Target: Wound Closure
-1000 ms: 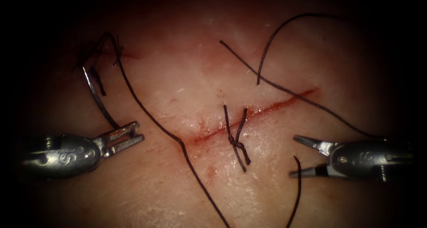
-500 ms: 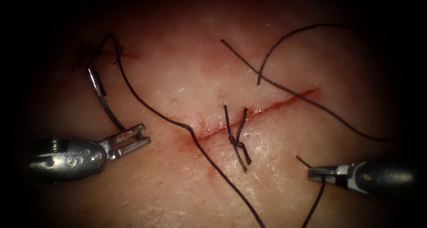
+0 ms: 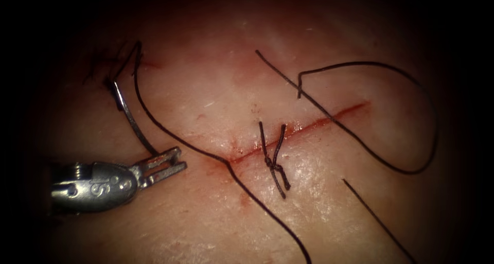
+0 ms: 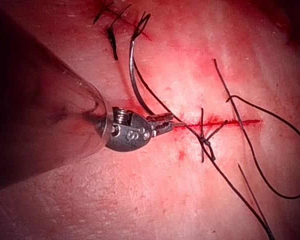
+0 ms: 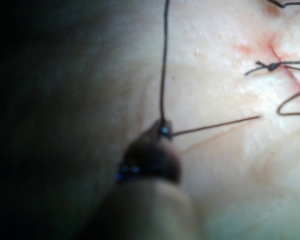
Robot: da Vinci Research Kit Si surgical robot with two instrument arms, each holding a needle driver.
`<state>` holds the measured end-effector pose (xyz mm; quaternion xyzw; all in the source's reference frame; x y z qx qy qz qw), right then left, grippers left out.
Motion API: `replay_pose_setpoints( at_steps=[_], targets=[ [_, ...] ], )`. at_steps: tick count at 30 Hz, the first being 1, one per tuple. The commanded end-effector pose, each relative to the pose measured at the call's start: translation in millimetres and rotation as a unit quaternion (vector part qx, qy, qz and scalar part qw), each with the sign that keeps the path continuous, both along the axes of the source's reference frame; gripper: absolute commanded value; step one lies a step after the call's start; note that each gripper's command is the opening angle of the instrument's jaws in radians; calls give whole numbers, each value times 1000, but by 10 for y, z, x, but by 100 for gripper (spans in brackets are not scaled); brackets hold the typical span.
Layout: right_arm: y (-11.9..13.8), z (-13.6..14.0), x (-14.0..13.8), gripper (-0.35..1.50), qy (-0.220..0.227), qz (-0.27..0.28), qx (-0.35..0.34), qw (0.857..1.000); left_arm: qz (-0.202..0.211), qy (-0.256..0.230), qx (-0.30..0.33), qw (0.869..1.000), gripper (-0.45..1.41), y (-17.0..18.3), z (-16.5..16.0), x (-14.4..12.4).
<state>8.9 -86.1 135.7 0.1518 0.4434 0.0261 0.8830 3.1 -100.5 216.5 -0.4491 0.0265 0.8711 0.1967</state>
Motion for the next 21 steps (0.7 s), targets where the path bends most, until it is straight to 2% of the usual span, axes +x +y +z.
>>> replay_pose_setpoints(
  at_steps=[1,6,11,14,15,17,21],
  targets=[
    [-21,-13,0,-35,0,-10,9,1000,0,-1,2,1000,-45,-9,6,-7],
    [-31,-45,-17,-35,1,-29,22,999,1,-1,2,1000,-45,-9,7,-7],
    [-33,-64,-33,-35,0,-45,42,998,1,-1,1,1000,-45,-10,9,-6],
    [-21,-68,-45,111,-12,-26,28,999,2,-2,0,1000,-45,-10,10,-5],
    [-12,-69,-52,139,-22,-1,10,1000,3,-2,0,1000,-45,-10,10,-3],
    [1,-69,-67,148,-31,19,0,999,4,-3,0,1000,-45,-11,10,-1],
    [25,-72,-104,148,-43,6,5,999,9,-7,1,1000,-45,-10,11,10]
  ],
)
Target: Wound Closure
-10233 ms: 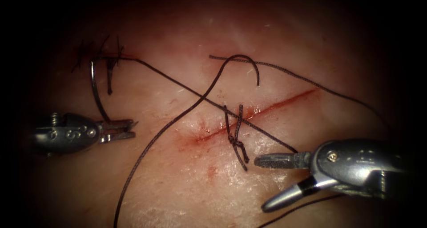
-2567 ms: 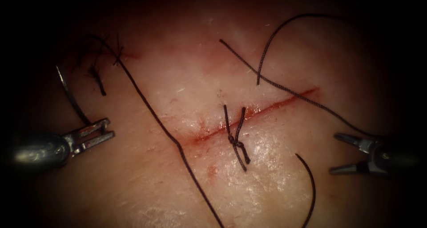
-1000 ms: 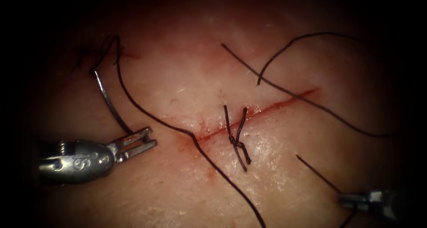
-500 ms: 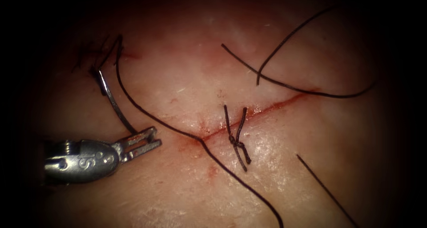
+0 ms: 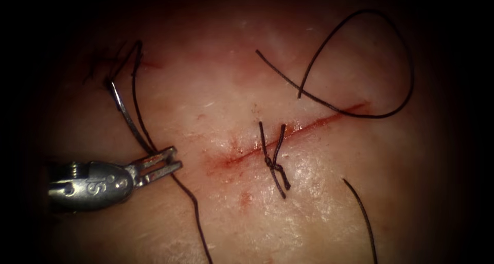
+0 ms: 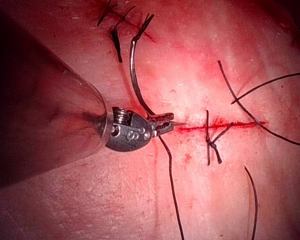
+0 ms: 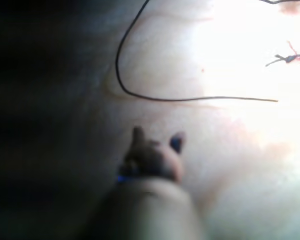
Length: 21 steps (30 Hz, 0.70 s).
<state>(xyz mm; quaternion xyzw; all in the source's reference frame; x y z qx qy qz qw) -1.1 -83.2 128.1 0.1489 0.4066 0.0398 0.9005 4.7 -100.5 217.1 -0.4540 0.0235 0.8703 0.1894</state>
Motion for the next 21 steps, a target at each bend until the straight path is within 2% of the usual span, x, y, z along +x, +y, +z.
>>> replay_pose_setpoints(
  at_steps=[1,3,5,8,15,21],
  targets=[
    [1,3,-12,148,-2,-3,5,1000,1,0,1,1000,-45,-10,4,-4],
    [10,1,-25,148,0,-5,9,1000,0,3,0,1000,-45,-9,4,5],
    [21,1,-36,134,5,0,13,1000,-3,5,1,1000,-45,-9,4,10],
    [40,9,-30,129,8,14,3,1000,-3,5,1,1000,-45,-9,5,10],
    [83,63,37,128,77,78,-41,993,-8,6,1,1000,-45,-9,6,-9],
    [101,123,100,126,96,91,-49,990,-7,6,1,1000,-45,-10,6,-12]
  ],
)
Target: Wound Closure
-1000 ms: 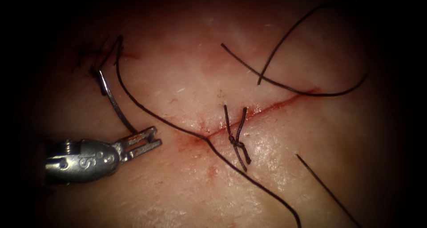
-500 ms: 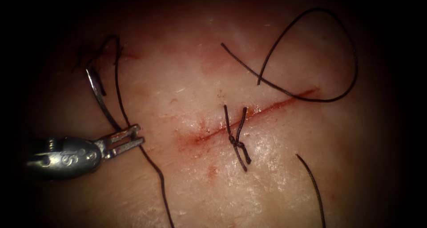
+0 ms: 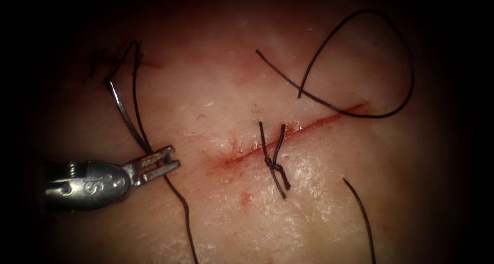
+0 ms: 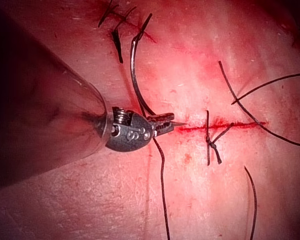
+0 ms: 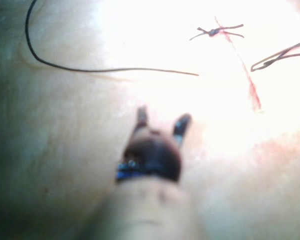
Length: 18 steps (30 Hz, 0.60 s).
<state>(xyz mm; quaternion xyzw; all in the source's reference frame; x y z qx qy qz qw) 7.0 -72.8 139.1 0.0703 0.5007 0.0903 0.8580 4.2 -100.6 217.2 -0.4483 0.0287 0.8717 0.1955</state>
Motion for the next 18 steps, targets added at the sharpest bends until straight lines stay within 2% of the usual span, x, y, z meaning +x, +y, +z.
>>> replay_pose_setpoints(
  at_steps=[1,5,9,18],
  targets=[
    [-3,22,26,126,6,-1,-3,1000,0,-1,2,1000,-45,-10,5,-6],
    [-4,61,54,126,5,-2,-13,1000,1,-1,1,1000,-45,-12,6,-4],
    [-8,91,70,124,7,-6,-20,1000,1,-1,1,1000,-45,-12,6,-4],
    [-15,129,96,124,2,-24,-27,999,2,-1,1,1000,-45,-13,6,-3]
  ],
)
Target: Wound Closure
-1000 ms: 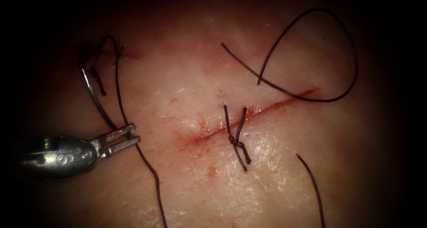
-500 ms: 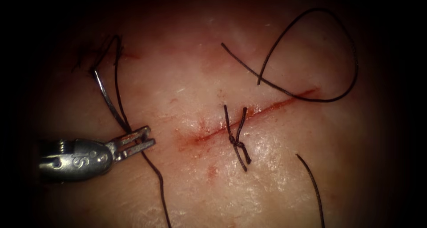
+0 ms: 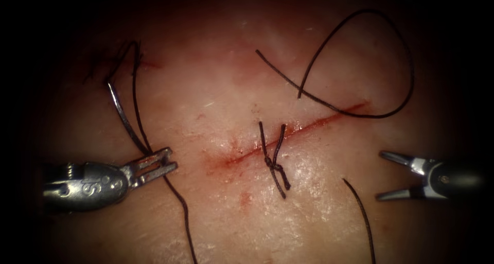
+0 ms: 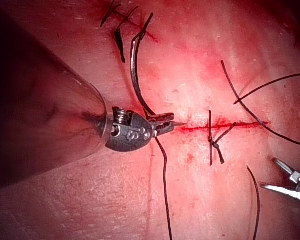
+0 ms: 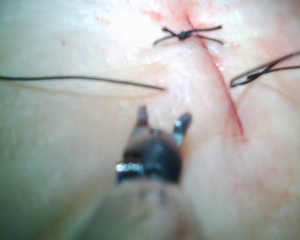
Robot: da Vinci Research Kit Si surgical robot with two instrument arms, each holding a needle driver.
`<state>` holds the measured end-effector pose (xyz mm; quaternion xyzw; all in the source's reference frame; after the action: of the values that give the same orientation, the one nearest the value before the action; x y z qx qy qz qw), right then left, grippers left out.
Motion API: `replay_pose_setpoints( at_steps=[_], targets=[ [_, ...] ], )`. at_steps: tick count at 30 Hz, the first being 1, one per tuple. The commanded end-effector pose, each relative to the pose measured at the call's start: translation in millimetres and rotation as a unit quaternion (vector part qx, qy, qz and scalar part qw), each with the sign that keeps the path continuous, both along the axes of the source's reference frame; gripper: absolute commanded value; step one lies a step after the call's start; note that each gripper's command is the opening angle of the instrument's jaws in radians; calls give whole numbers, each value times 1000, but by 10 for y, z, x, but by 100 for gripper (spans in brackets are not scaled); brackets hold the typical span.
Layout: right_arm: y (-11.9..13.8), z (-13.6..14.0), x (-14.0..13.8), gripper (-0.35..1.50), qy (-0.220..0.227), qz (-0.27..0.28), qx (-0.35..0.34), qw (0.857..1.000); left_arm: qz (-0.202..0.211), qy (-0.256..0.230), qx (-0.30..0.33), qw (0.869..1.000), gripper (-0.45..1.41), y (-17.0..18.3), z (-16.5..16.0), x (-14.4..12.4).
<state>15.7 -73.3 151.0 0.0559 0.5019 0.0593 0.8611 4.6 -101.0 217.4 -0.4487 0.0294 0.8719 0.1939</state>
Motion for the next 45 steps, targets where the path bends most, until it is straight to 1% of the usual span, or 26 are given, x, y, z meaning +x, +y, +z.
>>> replay_pose_setpoints(
  at_steps=[1,3,6,10,15,19,23,29,31,32,33,34,35,36,37,40,43,45],
  targets=[
    [-12,14,10,124,2,-8,-1,1000,0,-1,2,1000,-45,-10,5,-7],
    [-16,26,11,124,4,-17,-4,1000,1,-1,2,1000,-45,-10,5,-6],
    [-17,34,12,124,4,-19,-6,1000,0,-1,2,1000,-45,-10,5,-7],
    [-17,32,21,124,3,-17,-4,1000,0,-1,2,1000,-45,-10,5,-7],
    [-25,38,39,124,6,-28,-3,1000,0,-1,2,1000,-45,-10,5,-7],
    [-26,36,51,124,10,-30,-3,999,0,-1,2,1000,-45,-10,5,-7],
    [-29,32,59,124,13,-31,-2,999,0,-1,2,1000,-45,-10,5,-7],
    [-34,33,69,124,14,-34,-3,999,0,-1,2,1000,-45,-9,6,-8],
    [-33,34,71,119,15,-38,-1,999,0,-1,2,1000,-45,-9,6,-8],
    [-33,34,72,107,19,-45,2,999,0,-1,2,1000,-45,-9,6,-8],
    [-33,34,72,86,25,-54,5,998,0,-1,2,1000,-45,-9,6,-8],
    [-33,34,71,43,26,-64,7,998,0,-1,2,1000,-45,-9,6,-8],
    [-34,34,68,-26,27,-78,9,997,0,-1,2,1000,-45,-9,6,-8],
    [-35,33,65,-35,27,-86,10,996,0,-1,2,1000,-45,-9,6,-8],
    [-37,32,62,-35,26,-94,14,995,0,-1,2,1000,-45,-9,6,-8],
    [-46,26,48,-35,19,-84,38,996,0,-1,2,1000,-45,-9,6,-8],
    [-59,10,30,-35,12,-88,52,995,0,-1,2,1000,-45,-9,6,-8],
    [-66,-6,15,-35,6,-86,56,995,0,-1,2,1000,-45,-9,6,-8]
  ],
)
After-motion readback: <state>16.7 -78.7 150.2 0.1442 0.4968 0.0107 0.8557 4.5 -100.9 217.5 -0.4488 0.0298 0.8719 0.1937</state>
